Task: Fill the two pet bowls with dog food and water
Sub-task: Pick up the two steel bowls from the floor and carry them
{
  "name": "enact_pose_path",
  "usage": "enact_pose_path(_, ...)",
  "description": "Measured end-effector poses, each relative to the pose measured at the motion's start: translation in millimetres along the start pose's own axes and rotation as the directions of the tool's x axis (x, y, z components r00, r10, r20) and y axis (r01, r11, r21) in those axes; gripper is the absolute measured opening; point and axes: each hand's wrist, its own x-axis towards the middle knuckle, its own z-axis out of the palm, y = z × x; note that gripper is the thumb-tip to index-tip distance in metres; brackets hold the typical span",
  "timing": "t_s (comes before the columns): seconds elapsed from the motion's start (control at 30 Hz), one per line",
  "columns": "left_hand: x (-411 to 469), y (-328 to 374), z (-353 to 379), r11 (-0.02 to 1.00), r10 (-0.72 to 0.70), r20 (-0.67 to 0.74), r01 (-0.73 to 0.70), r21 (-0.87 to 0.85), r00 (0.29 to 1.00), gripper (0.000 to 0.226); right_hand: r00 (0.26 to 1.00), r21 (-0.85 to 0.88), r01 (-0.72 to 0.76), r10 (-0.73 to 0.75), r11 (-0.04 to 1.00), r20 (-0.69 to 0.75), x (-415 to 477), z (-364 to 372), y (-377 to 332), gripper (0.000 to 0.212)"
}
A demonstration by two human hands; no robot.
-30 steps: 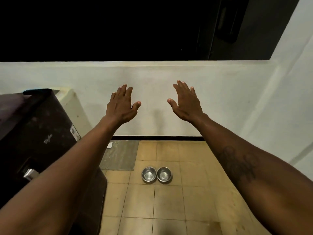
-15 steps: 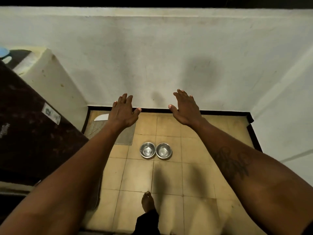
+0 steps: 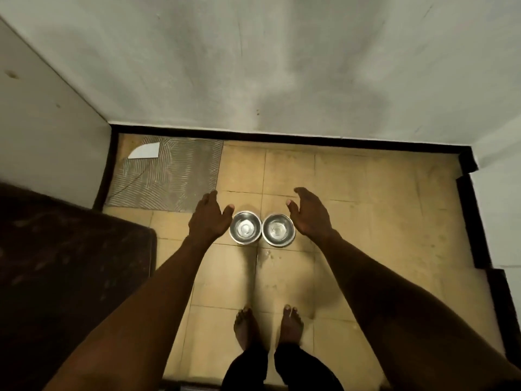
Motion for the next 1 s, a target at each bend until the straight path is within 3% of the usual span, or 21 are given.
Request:
enact_pose_path(0.13, 64.0, -53.1, 103.8, 0.969, -0.192, 0.032, 0.195, -0.155, 0.981, 0.074, 0.994, 0.069, -0.101, 0.099, 0.992, 0.033, 60.2, 94.9, 57.5, 0.045)
enact_pose_path(0.3, 144.1, -137.9, 248.8, 0.899, -0.379, 0.07, 0.385, -0.21, 0.923, 0.076, 0.972, 0.087, -0.224, 0.217, 0.971, 0.085, 121.6, 227.2, 147.1, 0.045)
enact_pose_path(0.5, 192.1, -205.0, 364.4, 0.741, -0.595, 0.094, 0.59, -0.32, 0.798, 0.076, 0.926, 0.119, -0.371, 0.376, 0.921, -0.022, 149.2, 336.6, 237.7, 0.038)
enact_pose_path(0.6, 206.5, -217.7, 395.0, 0.496, -0.662, 0.241, 0.656, -0.569, 0.71, 0.072, 0.874, 0.191, -0.474, 0.486, 0.86, -0.019, 152.8, 363.9, 264.3, 0.037)
enact_pose_path(0.67, 214.9, -224.6, 412.3, 0.386, -0.643, 0.307, 0.643, -0.662, 0.702, 0.061, 0.885, 0.19, -0.46, 0.464, 0.867, 0.025, 153.0, 381.3, 278.8, 0.035)
enact_pose_path(0.77, 222.3, -225.5, 425.4, 0.355, -0.632, 0.326, 0.637, -0.684, 0.703, 0.037, 0.845, 0.226, -0.533, 0.527, 0.816, 0.09, 157.0, 395.8, 287.5, 0.035)
enact_pose_path(0.9, 224.2, -221.3, 420.7, 0.398, -0.649, 0.295, 0.643, -0.655, 0.702, 0.046, 0.773, 0.385, -0.62, 0.617, 0.683, 0.15, 165.5, 394.5, 288.1, 0.04)
enact_pose_path(1.0, 198.7, -203.0, 389.1, 0.368, -0.671, 0.309, 0.665, -0.65, 0.674, 0.04, 0.744, 0.475, -0.64, 0.641, 0.604, 0.189, 148.8, 382.0, 295.2, 0.044)
